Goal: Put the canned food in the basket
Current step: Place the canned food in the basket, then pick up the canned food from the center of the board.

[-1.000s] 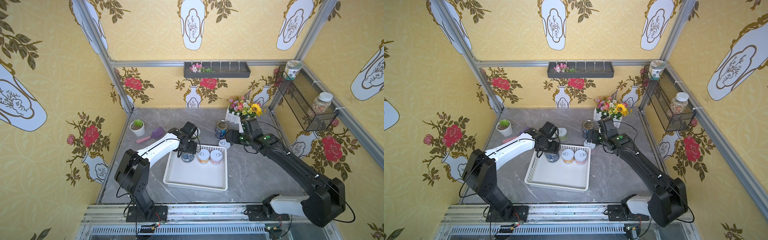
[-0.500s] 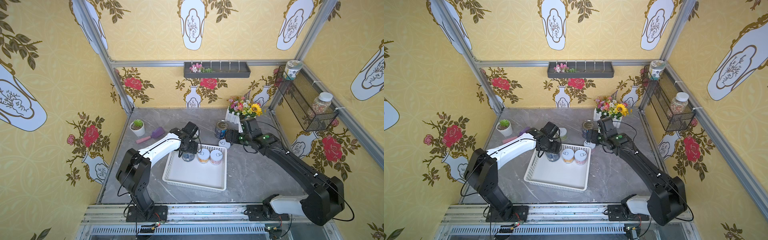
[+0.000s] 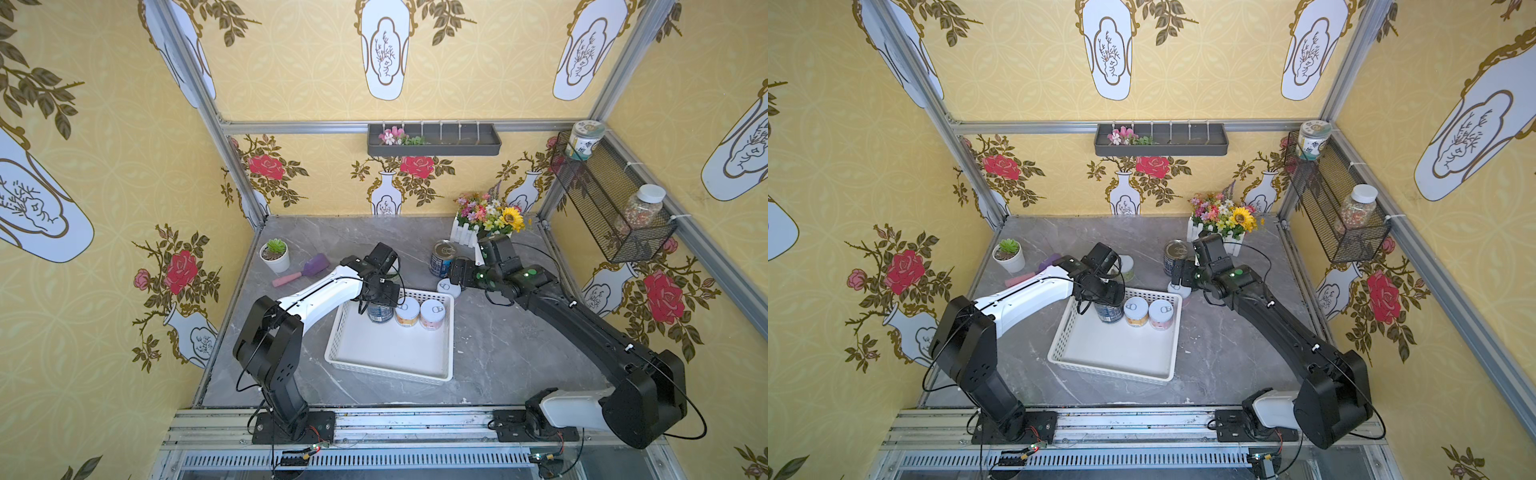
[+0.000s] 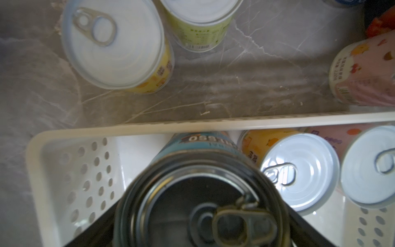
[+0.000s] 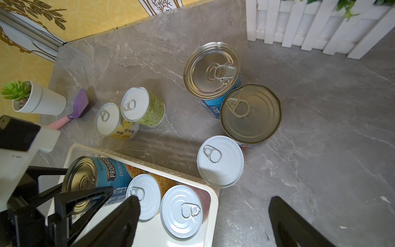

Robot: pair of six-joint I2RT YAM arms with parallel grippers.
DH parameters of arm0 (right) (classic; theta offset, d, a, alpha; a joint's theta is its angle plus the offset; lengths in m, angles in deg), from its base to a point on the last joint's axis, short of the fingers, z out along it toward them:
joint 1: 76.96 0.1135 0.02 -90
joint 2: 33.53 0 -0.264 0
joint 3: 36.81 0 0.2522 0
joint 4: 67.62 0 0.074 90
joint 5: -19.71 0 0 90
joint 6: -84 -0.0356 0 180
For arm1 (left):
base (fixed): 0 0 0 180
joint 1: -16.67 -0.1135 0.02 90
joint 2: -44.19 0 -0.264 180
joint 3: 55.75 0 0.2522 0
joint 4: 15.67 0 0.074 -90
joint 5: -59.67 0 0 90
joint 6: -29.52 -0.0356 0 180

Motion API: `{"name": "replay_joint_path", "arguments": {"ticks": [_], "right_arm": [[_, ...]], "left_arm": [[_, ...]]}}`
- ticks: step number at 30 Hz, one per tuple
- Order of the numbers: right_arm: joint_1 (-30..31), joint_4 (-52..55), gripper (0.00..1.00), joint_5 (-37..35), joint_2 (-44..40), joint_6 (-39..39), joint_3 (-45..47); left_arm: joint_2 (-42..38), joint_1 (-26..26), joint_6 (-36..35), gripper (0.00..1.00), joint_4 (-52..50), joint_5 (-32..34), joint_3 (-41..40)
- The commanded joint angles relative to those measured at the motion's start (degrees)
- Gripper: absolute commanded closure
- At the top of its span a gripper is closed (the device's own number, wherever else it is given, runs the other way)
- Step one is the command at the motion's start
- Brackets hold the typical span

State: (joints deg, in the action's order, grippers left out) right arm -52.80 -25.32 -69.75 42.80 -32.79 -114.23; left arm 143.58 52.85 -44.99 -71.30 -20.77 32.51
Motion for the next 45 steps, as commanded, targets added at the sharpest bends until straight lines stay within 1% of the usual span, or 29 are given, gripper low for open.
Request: {"name": "replay_joint_path", "arguments": {"ticks": [1,4,7,10,12,14,16,18,20,22,24,27,28,29,31,33,34,36,38,40,42,45], "right_arm": [[0.1,-0.4,0.03,0.0,0.2,0.3,-0.5],[0.1,-0.1,0.03,-0.7,0.3,0.6,-0.8],[0.0,0.0,0.03,-2.4,0.1,0.8,-1.2],[-0.1,-0.2,0.03,-5.8,-0.1,1.3,-1.1],[-0.3,-0.2,0.03,-7.2,0.3,1.5,-1.2],[-0.6,-0.3,0.03,-8.0,1.3,1.8,-1.3],[-0.9,0.1,0.03,-9.1,2.3,1.9,-1.6],[-1.5,0.7,0.03,-9.9,3.0,2.2,-1.9],[-2.5,0.0,0.03,-9.0,3.3,2.6,-1.2],[-4.3,-0.7,0.03,-6.7,4.4,2.4,-0.8],[-5.8,-0.7,0.03,-5.1,6.0,2.3,-1.4],[-6.3,0.0,0.03,-5.6,9.9,3.3,-4.2],[-6.4,0.4,0.03,-5.9,11.3,3.8,-5.4],[-6.4,1.3,0.03,-6.6,13.1,4.3,-7.2],[-6.9,3.4,0.03,-7.4,16.5,5.5,-11.3],[-7.9,4.7,0.03,-6.5,19.6,6.6,-14.7],[-8.3,4.8,0.03,-5.5,20.4,6.8,-15.2],[-8.8,4.0,0.03,-2.8,21.1,7.0,-15.1],[-8.8,5.0,0.03,-2.9,21.9,6.6,-15.9],[-8.9,6.3,0.03,-2.2,23.2,6.1,-16.9],[-8.8,5.3,0.03,0.3,23.8,6.4,-16.5],[-8.8,5.3,0.03,1.3,24.6,6.6,-16.7]], "left_arm": [[0.6,0.2,-0.2,0.0,1.0,-1.2,0.4],[-0.2,0.2,-0.3,0.0,0.8,-1.4,0.6],[-2.8,0.3,-0.4,0.0,0.9,-1.7,0.5],[-7.7,0.2,-0.7,0.0,1.3,-0.5,0.2],[-12.2,-0.2,-0.9,0.0,1.6,0.5,-0.3],[-17.9,-1.3,-0.4,0.0,2.2,2.9,-1.8],[-24.6,-4.0,0.4,0.0,3.8,5.5,-4.7],[-31.7,-8.8,1.7,0.0,6.8,6.6,-8.4],[-36.6,-15.5,2.7,0.0,8.1,7.6,-11.1],[-38.9,-20.2,4.0,0.0,8.3,9.4,-12.7],[-39.2,-23.6,4.4,0.0,7.6,10.5,-13.0],[-38.0,-26.1,4.7,0.0,6.8,12.7,-12.2],[-37.7,-26.9,4.9,0.0,6.8,12.3,-12.1],[-37.5,-28.5,4.7,0.0,7.2,11.0,-11.9],[-37.0,-33.2,4.4,0.0,8.2,6.7,-11.4],[-36.8,-39.6,5.9,0.0,8.0,1.0,-11.5],[-37.1,-41.0,6.3,0.0,8.0,-0.9,-12.3],[-37.6,-41.3,5.8,0.0,8.6,-3.1,-13.2],[-37.5,-41.3,5.3,0.0,9.5,-3.9,-13.6],[-36.6,-41.4,5.3,0.0,9.1,-3.2,-12.8],[-36.4,-41.6,5.3,0.0,8.9,-3.1,-12.7],[-36.9,-41.6,5.3,0.0,9.0,-2.6,-13.1]]}}
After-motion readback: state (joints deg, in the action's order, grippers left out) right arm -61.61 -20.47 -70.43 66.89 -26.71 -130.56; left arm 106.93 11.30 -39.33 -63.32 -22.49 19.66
